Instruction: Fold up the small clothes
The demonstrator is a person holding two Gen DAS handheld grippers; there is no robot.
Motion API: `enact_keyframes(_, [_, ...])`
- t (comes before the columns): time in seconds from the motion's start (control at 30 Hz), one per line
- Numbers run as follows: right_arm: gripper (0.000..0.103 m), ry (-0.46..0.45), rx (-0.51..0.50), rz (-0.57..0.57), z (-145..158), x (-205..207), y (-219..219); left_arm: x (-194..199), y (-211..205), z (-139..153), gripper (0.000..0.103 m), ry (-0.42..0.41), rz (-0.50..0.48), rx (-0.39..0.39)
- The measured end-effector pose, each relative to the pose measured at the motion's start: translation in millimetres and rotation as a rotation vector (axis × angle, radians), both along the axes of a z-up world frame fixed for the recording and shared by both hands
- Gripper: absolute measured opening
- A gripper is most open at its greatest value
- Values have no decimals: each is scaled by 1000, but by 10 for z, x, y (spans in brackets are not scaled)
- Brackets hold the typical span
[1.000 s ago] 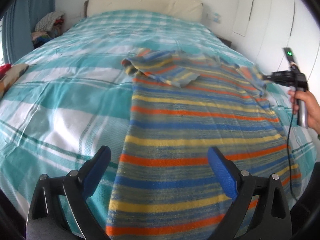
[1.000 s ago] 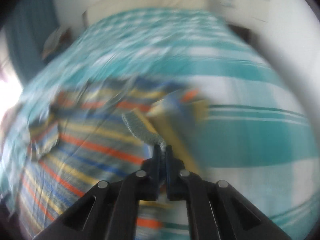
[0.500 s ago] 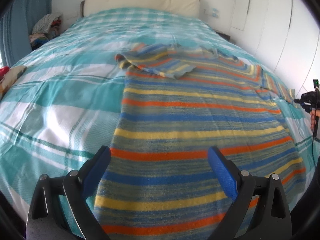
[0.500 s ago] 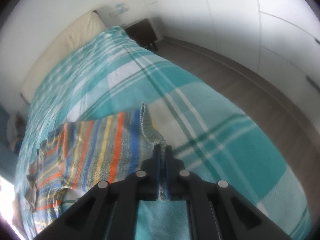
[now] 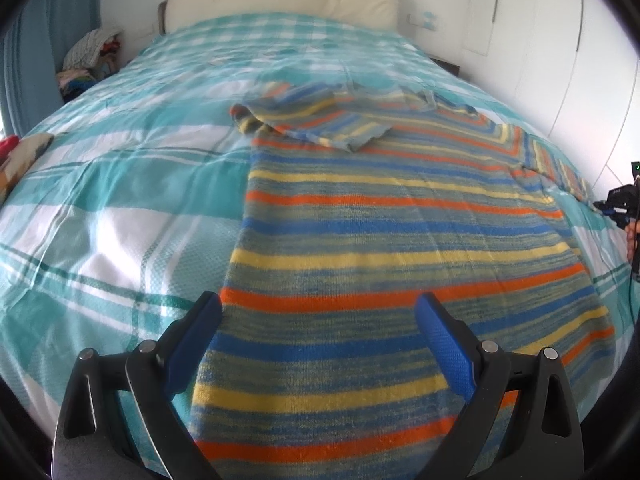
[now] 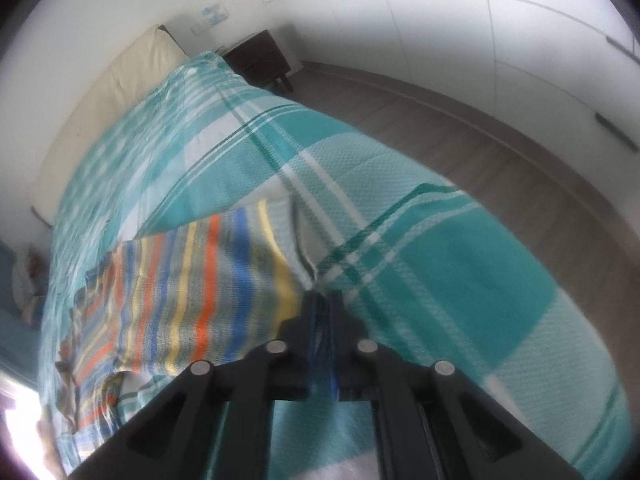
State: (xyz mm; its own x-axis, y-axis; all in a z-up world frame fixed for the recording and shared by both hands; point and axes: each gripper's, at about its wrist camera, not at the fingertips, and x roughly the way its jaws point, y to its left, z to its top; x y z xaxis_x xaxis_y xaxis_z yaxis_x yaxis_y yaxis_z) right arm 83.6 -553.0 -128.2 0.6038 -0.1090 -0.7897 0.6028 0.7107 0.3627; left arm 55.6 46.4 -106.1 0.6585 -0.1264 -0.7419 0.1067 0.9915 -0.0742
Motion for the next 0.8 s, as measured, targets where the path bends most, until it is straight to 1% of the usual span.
enact_keyframes(0.03, [5, 12, -25, -8, 48, -35, 10, 4, -6, -4, 98, 2, -2, -3])
enact_keyframes(0.07, [11, 17, -70, -17, 135, -72, 42, 4, -18, -5, 98, 3, -5, -4])
enact_keyframes(0.1, [13, 12, -109, -10, 210, -85, 90, 6, -27, -8, 98, 3, -7, -3])
enact_keyframes(0.13, [13, -1, -152, 12, 291, -87, 162, 4, -39, -8, 98, 4, -10, 0])
enact_keyframes(0.2, [13, -47, -188, 84, 395, -64, 317, -26, -50, 11, 98, 8, -18, -6])
enact_keyframes(0.23, [14, -65, -179, 115, 399, -43, 362, -48, -49, 30, 98, 12, -22, -8])
enact_keyframes(0.27, [17, -81, -148, 162, 361, 2, 413, -77, -42, 64, 98, 20, -25, -8])
enact_keyframes(0.3, [19, -72, -123, 183, 302, 30, 433, -110, -21, 110, 98, 31, -30, -12])
enact_keyframes(0.33, [20, -45, -100, 190, 204, 60, 431, -147, 22, 181, 98, 42, -39, -23])
enact_keyframes(0.37, [19, -4, -81, 182, 75, 64, 401, -175, 78, 260, 98, 51, -46, -33])
enact_keyframes(0.4, [16, 5, -71, 169, 2, 32, 367, -206, 169, 399, 98, 55, -51, -40])
enact_keyframes(0.43, [13, -20, -68, 150, -11, -61, 329, -215, 244, 521, 98, 48, -55, -44])
enact_keyframes(0.47, [15, -10, -96, 132, 21, -118, 334, -208, 323, 669, 98, 33, -60, -49])
enact_keyframes(0.5, [17, 17, -153, 111, 94, -199, 373, -168, 417, 898, 98, -1, -67, -54])
enact_keyframes(0.53, [19, 14, -180, 111, 147, -260, 417, -119, 458, 1050, 98, -28, -71, -58])
enact_keyframes(0.57, [20, -15, -219, 136, 263, -364, 509, -14, 477, 1255, 98, -64, -83, -63])
enact_keyframes(0.6, [22, -27, -239, 151, 327, -416, 574, 67, 457, 1356, 99, -83, -98, -65])
enact_keyframes(0.63, [27, -50, -283, 178, 427, -514, 712, 190, 396, 1457, 100, -103, -130, -63])
enact_keyframes(0.67, [33, -70, -307, 195, 480, -574, 802, 380, 262, 1499, 101, -110, -198, -54])
enact_keyframes(0.7, [37, -91, -329, 214, 526, -627, 898, 509, 167, 1464, 101, -104, -247, -46])
enact_keyframes(0.73, [41, -122, -358, 238, 562, -711, 1055, 705, 18, 1356, 101, -85, -311, -30])
enact_keyframes(0.77, [42, -140, -374, 250, 577, -753, 1157, 885, -106, 1205, 101, -60, -342, -1])
enact_keyframes(0.8, [43, -162, -389, 262, 563, -812, 1281, 1109, -267, 962, 100, -35, -344, 74])
